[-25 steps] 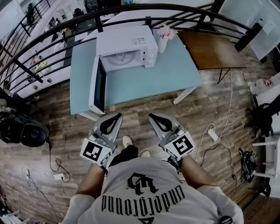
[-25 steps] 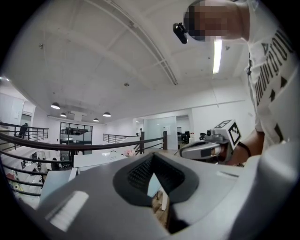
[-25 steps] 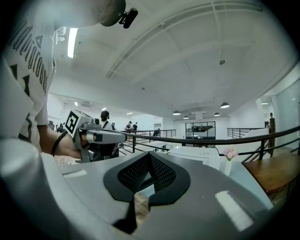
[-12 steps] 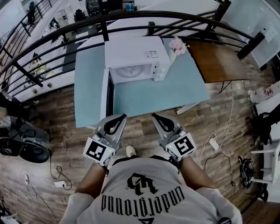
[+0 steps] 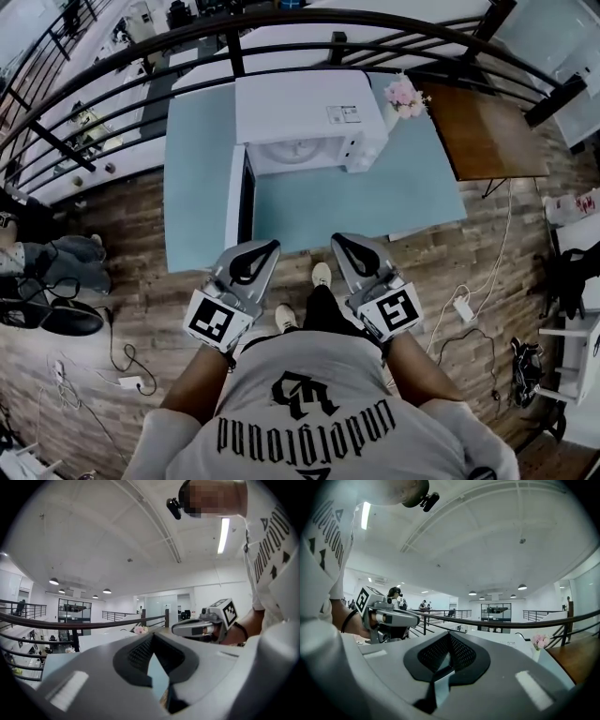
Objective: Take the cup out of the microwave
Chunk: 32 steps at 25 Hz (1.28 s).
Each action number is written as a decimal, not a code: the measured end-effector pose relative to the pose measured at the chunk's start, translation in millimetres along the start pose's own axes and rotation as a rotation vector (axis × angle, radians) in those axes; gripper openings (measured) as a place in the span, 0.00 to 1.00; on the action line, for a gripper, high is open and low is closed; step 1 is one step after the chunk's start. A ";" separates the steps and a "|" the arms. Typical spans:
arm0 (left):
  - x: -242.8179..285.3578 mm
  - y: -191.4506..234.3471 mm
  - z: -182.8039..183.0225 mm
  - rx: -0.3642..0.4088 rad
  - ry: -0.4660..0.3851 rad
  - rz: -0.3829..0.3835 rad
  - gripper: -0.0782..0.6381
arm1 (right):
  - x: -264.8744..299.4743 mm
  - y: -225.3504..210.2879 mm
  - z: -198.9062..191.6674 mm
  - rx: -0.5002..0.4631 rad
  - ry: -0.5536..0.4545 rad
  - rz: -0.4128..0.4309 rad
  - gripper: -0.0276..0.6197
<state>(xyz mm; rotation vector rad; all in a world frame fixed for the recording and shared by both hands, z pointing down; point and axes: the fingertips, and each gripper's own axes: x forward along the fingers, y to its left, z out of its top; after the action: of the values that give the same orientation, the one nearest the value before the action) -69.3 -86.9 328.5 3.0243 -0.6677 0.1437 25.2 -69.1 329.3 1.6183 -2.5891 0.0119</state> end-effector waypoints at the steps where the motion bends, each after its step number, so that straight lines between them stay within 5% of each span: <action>1: 2.9 3.2 -1.7 -0.002 0.004 0.006 0.18 | 5.6 -3.5 -2.2 0.002 0.001 0.008 0.05; 23: 127.7 105.5 -60.9 -0.097 0.104 0.149 0.18 | 126.7 -122.5 -86.8 0.064 0.103 0.106 0.05; 32: 171.1 146.1 -98.8 -0.080 0.140 0.189 0.18 | 176.3 -158.9 -150.3 0.097 0.161 0.099 0.16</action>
<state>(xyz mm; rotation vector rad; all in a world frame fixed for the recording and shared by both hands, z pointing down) 15.5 -285.0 446.7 2.8379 -0.9212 0.3233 101.7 -289.0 486.6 1.4500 -2.5772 0.2664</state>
